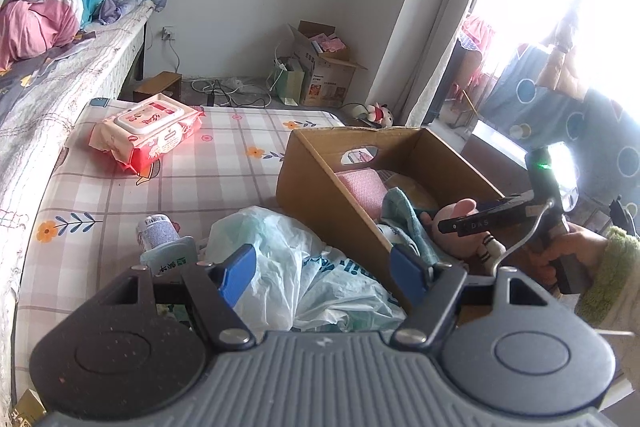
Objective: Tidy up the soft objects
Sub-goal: 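Lower the plush toy into the box and open the right gripper, then lift the right gripper out of the box toward the bed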
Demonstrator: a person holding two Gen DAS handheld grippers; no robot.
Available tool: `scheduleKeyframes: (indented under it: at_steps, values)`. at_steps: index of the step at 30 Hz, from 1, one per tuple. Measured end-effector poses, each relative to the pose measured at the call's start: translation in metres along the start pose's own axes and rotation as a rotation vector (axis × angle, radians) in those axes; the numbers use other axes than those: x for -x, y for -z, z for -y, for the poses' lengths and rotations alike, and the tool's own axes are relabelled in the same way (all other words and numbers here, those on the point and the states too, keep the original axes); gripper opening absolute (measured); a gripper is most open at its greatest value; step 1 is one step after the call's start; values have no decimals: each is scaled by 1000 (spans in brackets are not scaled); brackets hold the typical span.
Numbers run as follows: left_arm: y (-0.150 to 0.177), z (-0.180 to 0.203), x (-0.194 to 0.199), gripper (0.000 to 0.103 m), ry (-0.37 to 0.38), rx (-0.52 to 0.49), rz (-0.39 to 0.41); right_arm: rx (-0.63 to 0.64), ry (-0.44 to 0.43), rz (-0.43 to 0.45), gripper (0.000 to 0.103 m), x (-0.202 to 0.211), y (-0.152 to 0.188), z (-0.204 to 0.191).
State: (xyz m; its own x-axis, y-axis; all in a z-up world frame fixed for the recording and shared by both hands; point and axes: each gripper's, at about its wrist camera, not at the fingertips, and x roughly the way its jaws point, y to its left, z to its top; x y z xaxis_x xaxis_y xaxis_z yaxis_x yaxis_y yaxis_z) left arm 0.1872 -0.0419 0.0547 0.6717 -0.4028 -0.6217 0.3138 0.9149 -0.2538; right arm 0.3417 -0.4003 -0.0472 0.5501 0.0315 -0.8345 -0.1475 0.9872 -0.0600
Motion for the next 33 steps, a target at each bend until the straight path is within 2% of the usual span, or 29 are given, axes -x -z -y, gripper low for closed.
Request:
scheduleKeyframes:
  at_steps: [2,3,6,11,14,19,25,30,33]
  values:
    - [1,-1,1,75,1,2,-2,65,93,3,68,-5,3,-10]
    - [1,-1,1,75,0,4,-2,96,133,8,65,-5,4,-14]
    - [2,-3,3,75,-1,10,0,122,168,19,60,-4,6,-23]
    - [3,-6,3,75,-9,16,-8,213,258,130,59,20,6,-40]
    - [4,-5,4,75,-6,21,-10,311,347,202,60,25,2,-54]
    - [6,-5,7,75,-17,18,-11,424,420,227,64,2,1,-69]
    - [5,-10,10,75,-34,29,-12,426,319,102,68,-20,0,-66]
    - [4,-11,9,75,-33,33,-15,336,188,81,77,0,-3,-47]
    - [5,-10,10,75,-32,34,-13,230,94,99,79,20,-3,-31]
